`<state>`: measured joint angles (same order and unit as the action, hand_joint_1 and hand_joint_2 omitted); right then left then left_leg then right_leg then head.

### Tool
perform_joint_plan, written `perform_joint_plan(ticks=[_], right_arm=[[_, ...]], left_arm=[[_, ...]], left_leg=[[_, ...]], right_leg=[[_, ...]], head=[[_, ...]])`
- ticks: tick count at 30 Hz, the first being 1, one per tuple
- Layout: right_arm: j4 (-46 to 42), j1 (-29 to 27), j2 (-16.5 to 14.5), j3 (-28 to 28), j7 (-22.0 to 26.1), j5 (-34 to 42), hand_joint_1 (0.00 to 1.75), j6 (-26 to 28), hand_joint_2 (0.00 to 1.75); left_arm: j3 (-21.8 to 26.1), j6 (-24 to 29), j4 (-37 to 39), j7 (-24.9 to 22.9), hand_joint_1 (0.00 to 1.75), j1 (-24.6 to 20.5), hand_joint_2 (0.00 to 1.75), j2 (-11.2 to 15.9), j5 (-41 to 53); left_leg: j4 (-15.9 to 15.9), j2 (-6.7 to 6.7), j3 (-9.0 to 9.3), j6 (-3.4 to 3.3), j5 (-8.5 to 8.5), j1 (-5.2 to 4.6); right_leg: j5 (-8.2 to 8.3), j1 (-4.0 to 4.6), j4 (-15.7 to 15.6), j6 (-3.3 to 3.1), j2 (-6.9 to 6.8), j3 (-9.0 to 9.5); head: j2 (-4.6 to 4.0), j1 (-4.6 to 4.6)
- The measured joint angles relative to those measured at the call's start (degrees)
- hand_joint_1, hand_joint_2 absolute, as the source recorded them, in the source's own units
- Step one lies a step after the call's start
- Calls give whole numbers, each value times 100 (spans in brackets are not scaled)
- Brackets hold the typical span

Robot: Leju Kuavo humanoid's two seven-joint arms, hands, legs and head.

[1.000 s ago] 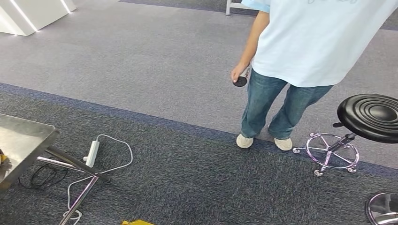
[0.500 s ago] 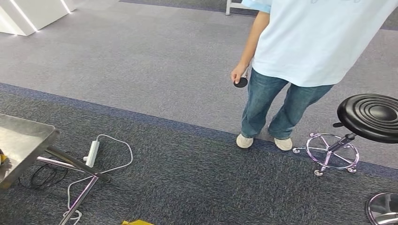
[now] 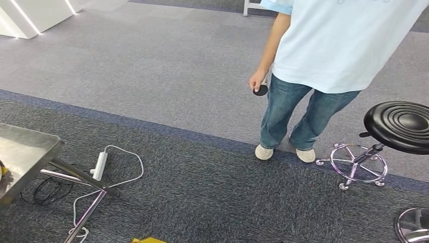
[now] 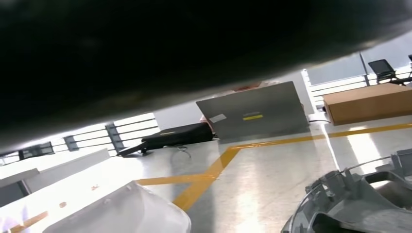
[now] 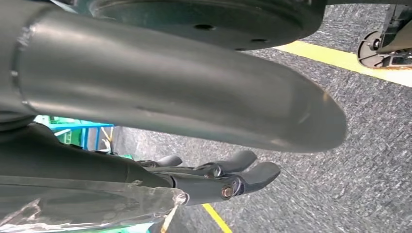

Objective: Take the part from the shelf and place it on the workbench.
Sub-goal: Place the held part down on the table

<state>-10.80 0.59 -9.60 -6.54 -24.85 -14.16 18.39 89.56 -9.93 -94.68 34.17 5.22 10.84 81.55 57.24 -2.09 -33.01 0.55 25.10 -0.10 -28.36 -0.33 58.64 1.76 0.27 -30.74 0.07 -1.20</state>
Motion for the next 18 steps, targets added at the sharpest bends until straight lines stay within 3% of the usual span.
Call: perform_joint_plan(ticks=[6, 8, 10, 12, 13, 14, 15, 16, 18], right_arm=[[0, 1, 0, -89, 1, -107, 0, 39, 0], [0, 3, 0, -112, 0, -122, 0, 44, 0], [0, 7, 0, -128, 1, -133, 0, 50, 0], [0, 7, 2, -143, 2, -138, 0, 54, 0], [0, 4, 3, -146, 2, -140, 0, 54, 0], [0, 1, 4, -149, 0, -141, 0, 54, 0], [0, -2, 5, -150, -2, -144, 0, 55, 0], [0, -6, 5, -151, -5, -149, 0, 55, 0], [0, -9, 7, -154, -9, -167, 0, 56, 0]], left_arm=[[2, -7, -165, -176, 0, 123, 0, -146, -135], [4, -10, -218, -187, 0, 148, 0, -173, -153], [5, -10, -262, -194, 0, 159, 0, -200, -164], [5, -11, -283, -197, 0, 163, 0, -234, -166], [9, -11, -284, -198, 0, 166, 0, -251, -166], [16, -12, -284, -198, 0, 169, 0, -264, -167], [25, -13, -285, -203, 0, 171, 0, -274, -168], [34, -14, -286, -211, 0, 173, 0, -285, -169], [42, -23, -302, -244, 0, 181, 0, -305, -176]], left_leg=[[6, 0, -8, -86, 15, -50], [-62, 2, 22, -134, -22, -14], [-127, 5, 59, -168, -57, 33], [-131, 2, 63, -178, -55, 41], [-129, -17, 64, -176, -52, 41], [-127, -43, 66, -170, -49, 42], [-124, -81, 70, -159, -47, 45], [-122, -126, 77, -142, -44, 50], [-111, -213, 78, -87, -40, 58]], right_leg=[[11, -48, -41, 74, 2, 10], [-20, -33, -32, 114, -2, -6], [-243, -16, 320, 140, -2, -173], [-607, -17, 1087, 155, 1, -542], [-713, -19, 1410, 161, 1, -709], [-715, -18, 1558, 161, 2, -794], [-598, -19, 1460, 156, 6, -759], [-396, -20, 1138, 146, 32, -609], [-55, -28, 322, 117, 235, -199]], head=[[0, -2], [0, 2], [0, 26], [0, 48], [0, 50], [0, 50], [0, 50], [0, 50], [0, 49]])
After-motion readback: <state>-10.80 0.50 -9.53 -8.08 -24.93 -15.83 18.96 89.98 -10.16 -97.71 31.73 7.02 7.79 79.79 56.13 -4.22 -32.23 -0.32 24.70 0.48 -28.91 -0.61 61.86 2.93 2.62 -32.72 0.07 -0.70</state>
